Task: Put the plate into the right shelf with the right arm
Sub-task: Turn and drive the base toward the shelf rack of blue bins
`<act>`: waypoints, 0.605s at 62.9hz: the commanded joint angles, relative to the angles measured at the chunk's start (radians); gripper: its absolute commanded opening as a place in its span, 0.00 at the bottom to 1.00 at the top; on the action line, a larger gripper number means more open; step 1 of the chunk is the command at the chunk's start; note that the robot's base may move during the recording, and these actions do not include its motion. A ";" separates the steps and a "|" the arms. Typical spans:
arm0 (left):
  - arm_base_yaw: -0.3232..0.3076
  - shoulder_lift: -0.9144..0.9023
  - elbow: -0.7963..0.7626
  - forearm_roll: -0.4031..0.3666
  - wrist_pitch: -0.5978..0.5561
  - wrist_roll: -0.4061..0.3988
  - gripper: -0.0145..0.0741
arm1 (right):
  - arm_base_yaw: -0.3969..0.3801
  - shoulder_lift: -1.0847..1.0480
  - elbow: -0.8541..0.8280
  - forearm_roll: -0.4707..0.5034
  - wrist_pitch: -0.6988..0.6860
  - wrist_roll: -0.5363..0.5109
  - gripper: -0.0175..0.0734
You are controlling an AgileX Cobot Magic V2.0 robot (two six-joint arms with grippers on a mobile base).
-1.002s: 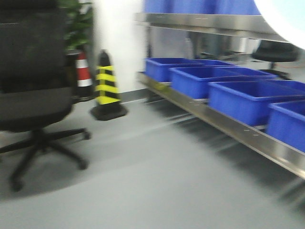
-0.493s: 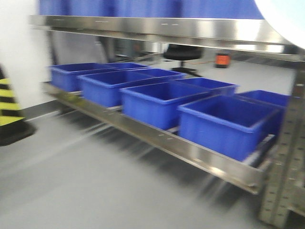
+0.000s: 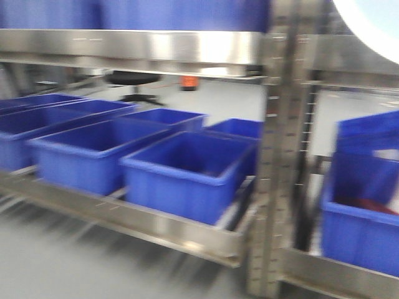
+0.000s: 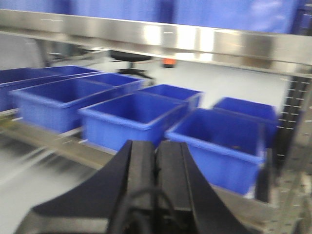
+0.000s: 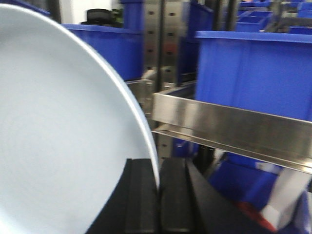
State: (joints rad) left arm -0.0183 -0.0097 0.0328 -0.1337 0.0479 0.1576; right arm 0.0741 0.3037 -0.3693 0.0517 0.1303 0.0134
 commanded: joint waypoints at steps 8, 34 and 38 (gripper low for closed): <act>-0.002 -0.010 0.010 -0.008 -0.090 -0.007 0.02 | -0.007 0.006 -0.028 -0.007 -0.093 -0.005 0.25; -0.002 -0.010 0.010 -0.008 -0.090 -0.007 0.02 | -0.007 0.006 -0.028 -0.007 -0.093 -0.005 0.25; -0.002 -0.010 0.010 -0.008 -0.090 -0.007 0.02 | -0.007 0.006 -0.028 -0.007 -0.093 -0.005 0.25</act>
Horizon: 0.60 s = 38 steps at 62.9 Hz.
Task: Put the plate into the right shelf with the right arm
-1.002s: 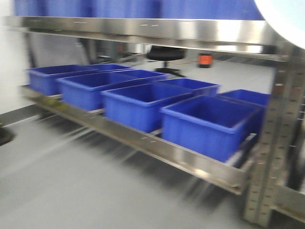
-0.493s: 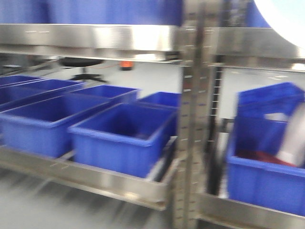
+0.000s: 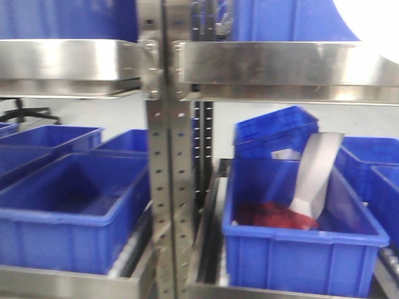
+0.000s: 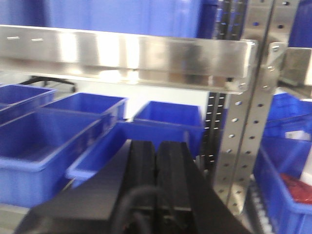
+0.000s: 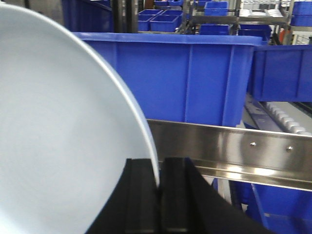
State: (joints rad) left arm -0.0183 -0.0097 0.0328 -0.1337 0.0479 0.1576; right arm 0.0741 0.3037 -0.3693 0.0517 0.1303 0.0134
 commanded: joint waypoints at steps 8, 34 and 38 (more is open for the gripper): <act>-0.002 -0.010 0.010 -0.008 -0.090 -0.007 0.02 | -0.007 0.006 -0.028 -0.007 -0.093 -0.005 0.25; -0.002 -0.010 0.010 -0.008 -0.090 -0.007 0.02 | -0.007 0.006 -0.028 -0.007 -0.093 -0.005 0.25; -0.002 -0.010 0.010 -0.008 -0.090 -0.007 0.02 | -0.007 0.006 -0.028 -0.007 -0.093 -0.005 0.25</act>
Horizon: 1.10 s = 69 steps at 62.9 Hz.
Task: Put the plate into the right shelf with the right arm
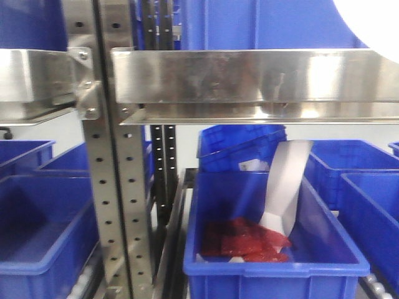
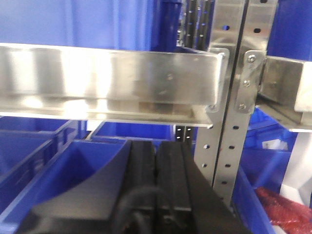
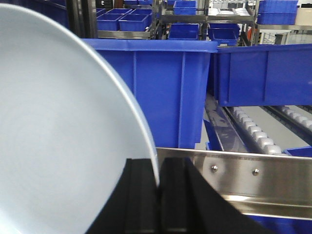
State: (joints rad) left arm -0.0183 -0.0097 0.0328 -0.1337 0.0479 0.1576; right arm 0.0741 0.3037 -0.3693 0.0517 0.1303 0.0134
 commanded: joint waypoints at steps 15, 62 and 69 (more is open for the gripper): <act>-0.002 -0.010 0.010 -0.008 -0.090 -0.007 0.02 | -0.007 0.006 -0.028 -0.007 -0.093 -0.005 0.25; -0.002 -0.010 0.010 -0.008 -0.090 -0.007 0.02 | -0.007 0.006 -0.028 -0.006 -0.107 -0.005 0.25; -0.002 -0.010 0.010 -0.008 -0.090 -0.007 0.02 | -0.007 0.006 -0.028 -0.001 -0.103 -0.004 0.25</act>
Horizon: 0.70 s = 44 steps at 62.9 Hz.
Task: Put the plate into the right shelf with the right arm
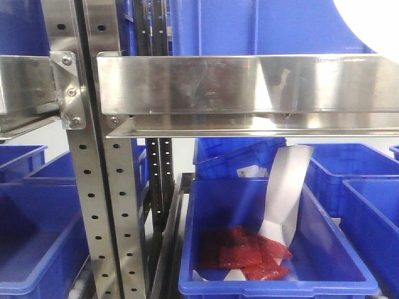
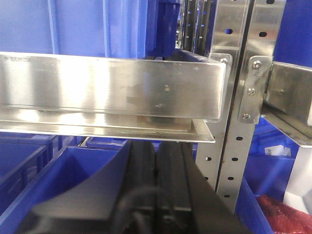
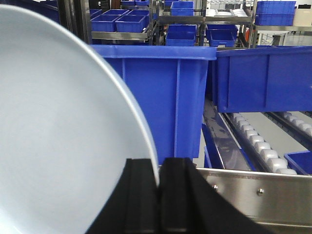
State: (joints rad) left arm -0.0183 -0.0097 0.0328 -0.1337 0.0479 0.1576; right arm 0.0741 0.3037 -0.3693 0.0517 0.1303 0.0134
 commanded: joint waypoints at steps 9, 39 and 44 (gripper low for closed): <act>-0.002 -0.010 0.010 -0.008 -0.090 -0.007 0.02 | -0.007 0.006 -0.032 0.018 -0.205 0.009 0.25; -0.002 -0.010 0.010 -0.008 -0.090 -0.007 0.02 | -0.006 0.363 -0.496 0.027 -0.183 0.014 0.25; -0.002 -0.010 0.010 -0.008 -0.090 -0.007 0.02 | -0.006 0.458 -0.591 0.027 -0.182 0.014 0.25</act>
State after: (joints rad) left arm -0.0183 -0.0097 0.0328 -0.1337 0.0479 0.1576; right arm 0.0741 0.6741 -0.8444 0.0705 0.0315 0.0198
